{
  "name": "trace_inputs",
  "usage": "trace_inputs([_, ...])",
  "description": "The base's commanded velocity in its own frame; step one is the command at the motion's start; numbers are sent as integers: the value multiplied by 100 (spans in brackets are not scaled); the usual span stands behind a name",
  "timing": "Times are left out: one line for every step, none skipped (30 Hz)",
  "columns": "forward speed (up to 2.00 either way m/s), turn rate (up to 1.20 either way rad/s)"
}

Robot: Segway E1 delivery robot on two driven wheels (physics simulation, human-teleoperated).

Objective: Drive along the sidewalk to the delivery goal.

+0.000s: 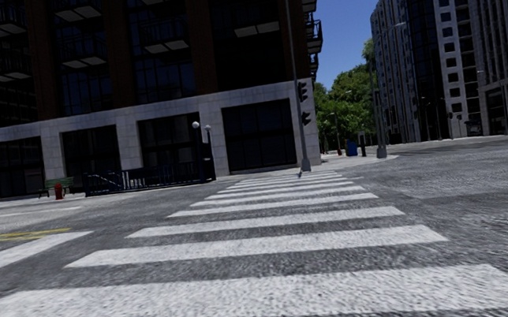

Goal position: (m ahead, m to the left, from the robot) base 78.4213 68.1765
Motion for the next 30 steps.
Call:
trace_inputs([200,0])
trace_inputs([200,0])
trace_inputs([200,0])
trace_inputs([200,0])
trace_inputs([200,0])
trace_inputs([200,0])
trace_inputs([200,0])
trace_inputs([200,0])
trace_inputs([200,0])
trace_inputs([200,0])
trace_inputs([200,0])
trace_inputs([200,0])
trace_inputs([200,0])
trace_inputs([200,0])
trace_inputs([200,0])
trace_inputs([200,0])
trace_inputs([200,0])
trace_inputs([200,0])
trace_inputs([200,0])
trace_inputs([200,0])
trace_inputs([200,0])
trace_inputs([200,0])
trace_inputs([200,0])
trace_inputs([200,0])
trace_inputs([200,0])
trace_inputs([200,0])
trace_inputs([200,0])
trace_inputs([200,0])
trace_inputs([200,0])
trace_inputs([200,0])
